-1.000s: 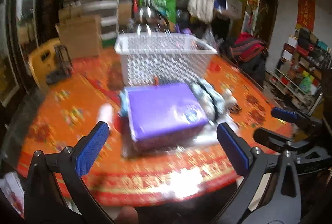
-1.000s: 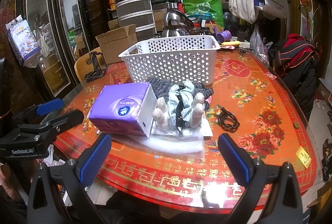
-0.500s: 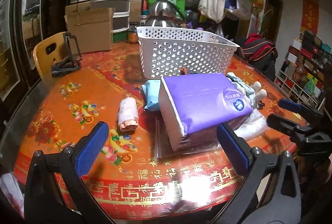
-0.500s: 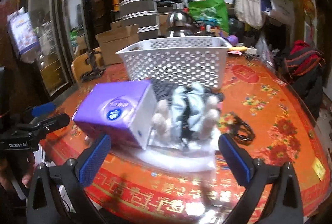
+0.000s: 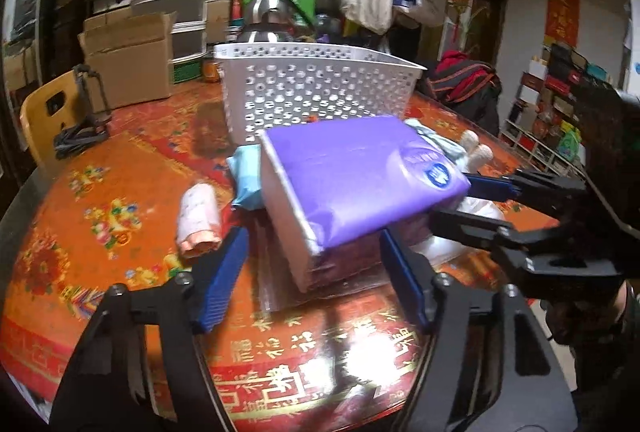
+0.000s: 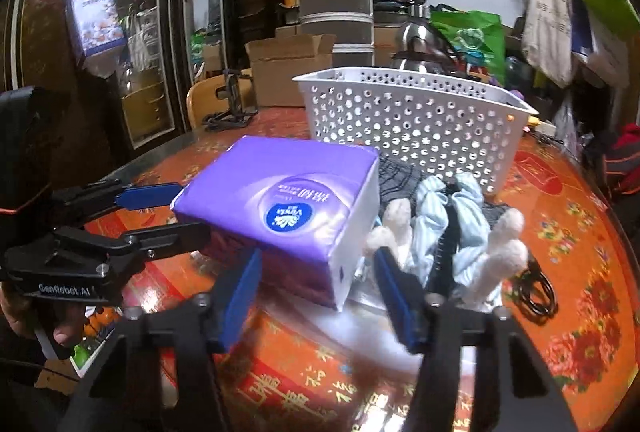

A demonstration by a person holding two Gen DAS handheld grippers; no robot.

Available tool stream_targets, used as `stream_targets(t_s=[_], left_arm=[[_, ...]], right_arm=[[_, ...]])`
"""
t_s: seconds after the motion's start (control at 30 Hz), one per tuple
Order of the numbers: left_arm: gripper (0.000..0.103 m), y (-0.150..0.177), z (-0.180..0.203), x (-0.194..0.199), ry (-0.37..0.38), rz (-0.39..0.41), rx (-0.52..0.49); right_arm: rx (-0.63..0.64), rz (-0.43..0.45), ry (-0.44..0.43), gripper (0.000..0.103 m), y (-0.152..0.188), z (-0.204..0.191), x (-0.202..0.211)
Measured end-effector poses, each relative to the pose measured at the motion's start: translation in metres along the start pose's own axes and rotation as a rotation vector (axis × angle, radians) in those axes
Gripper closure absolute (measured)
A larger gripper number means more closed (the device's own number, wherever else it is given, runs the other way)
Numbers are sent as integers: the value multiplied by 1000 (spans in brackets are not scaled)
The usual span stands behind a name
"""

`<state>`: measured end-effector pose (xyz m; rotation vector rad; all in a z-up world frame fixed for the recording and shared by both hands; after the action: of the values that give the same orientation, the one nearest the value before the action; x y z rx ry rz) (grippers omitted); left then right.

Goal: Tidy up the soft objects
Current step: 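Grasp the purple tissue pack with both tools from opposite ends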

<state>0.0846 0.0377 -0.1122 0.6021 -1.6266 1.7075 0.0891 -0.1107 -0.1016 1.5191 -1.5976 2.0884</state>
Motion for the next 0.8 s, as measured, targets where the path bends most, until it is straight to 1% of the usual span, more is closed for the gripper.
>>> stream_targets(t_s=[0.07,0.1,0.17,0.27,0.4,0.57,0.67,0.8], left_arm=[[52,0,6,-3,22,0,-19],[55,1,8,-3,30,1,-24],[55,0,11,-4,24,9,-30],[56,0,11,-4,27,8,-31],[57,0,9,-1,38,1,-34],[57,1,12,-1,-5,7,-44],[57,-2,18,8,-37,38,-59],[57,-7,28,27,-53,84,-82]], right_arm=[[16,-8,-11,51,-1,-3,-4],[22,-9,-22,53,-2,-3,-5],[27,-7,-38,58,-2,-4,-6],[31,-11,-53,59,-3,-4,-9],[39,-8,-50,60,-2,-5,-8],[50,-19,-31,62,-2,-7,-10],[34,-10,-34,63,-1,-6,-10],[31,25,-19,63,-3,-8,4]])
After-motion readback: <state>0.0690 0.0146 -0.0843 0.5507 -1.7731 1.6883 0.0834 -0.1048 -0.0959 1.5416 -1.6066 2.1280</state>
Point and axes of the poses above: each gripper's, at about its wrist camera, not at the fingertips, and x roughly against the way its jaws point, z to its right, y to its underside, the point moved 5 cm from there along -x, roughly the way its jaws point, and after that the axes turned 15 degrees about -z, right-handed, at the moved point
